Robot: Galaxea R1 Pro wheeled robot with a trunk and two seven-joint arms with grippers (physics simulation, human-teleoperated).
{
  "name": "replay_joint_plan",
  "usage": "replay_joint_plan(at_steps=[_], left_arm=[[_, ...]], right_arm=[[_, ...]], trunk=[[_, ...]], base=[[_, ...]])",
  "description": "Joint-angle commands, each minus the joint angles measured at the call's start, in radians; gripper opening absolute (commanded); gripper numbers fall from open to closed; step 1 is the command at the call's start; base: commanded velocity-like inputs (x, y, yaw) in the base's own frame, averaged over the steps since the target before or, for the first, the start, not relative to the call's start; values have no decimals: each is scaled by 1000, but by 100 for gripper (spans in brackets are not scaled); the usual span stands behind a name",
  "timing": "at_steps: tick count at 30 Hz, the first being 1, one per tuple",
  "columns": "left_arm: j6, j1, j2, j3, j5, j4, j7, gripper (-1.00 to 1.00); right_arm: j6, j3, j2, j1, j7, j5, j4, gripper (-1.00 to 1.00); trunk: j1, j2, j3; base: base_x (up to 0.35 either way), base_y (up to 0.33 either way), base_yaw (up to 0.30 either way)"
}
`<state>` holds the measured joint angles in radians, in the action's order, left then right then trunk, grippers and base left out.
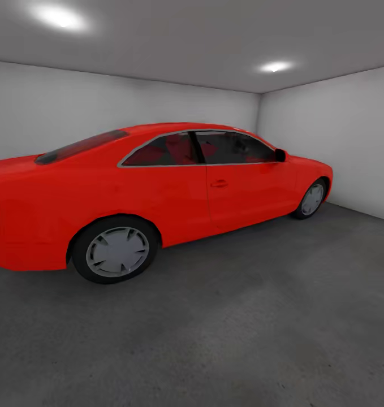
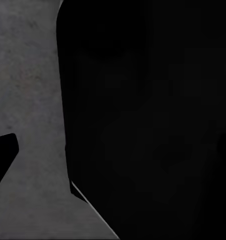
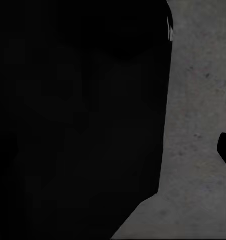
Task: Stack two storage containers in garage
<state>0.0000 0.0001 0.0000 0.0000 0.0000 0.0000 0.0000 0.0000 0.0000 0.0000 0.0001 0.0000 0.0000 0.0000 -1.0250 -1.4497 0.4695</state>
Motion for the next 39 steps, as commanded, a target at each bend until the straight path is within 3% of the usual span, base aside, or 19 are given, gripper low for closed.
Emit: replay_joint_plan(at_steps=[1, 6, 15, 27, 28, 39], left_arm=[[-6, -2, 6, 2, 2, -6, -2, 100], [-10, -2, 9, 2, 2, -16, -2, 100], [-14, -2, 11, 2, 2, -39, -2, 100], [-14, -2, 11, 2, 2, -40, -2, 100], [-14, -2, 11, 2, 2, -40, -2, 100], [-14, -2, 11, 2, 2, -40, -2, 100]], right_arm=[[-6, 6, 6, -2, 3, 4, -2, 100], [-14, 34, 8, -1, 9, 4, -1, 100], [-48, 85, 9, -2, 11, -41, 1, 100], [-49, 152, 9, -1, 11, -46, 2, 100], [-49, 440, 9, -1, 11, -46, 2, 100], [-50, 440, 9, -1, 11, -46, 2, 100]], trunk=[[0, 0, 0], [0, 0, 0], [0, 0, 0], [0, 0, 0], [0, 0, 0], [0, 0, 0]], base=[[0, 0, 0], [0, 0, 0], [0, 0, -9], [0, 0, -254], [0, 0, -283], [0, 0, -283]])
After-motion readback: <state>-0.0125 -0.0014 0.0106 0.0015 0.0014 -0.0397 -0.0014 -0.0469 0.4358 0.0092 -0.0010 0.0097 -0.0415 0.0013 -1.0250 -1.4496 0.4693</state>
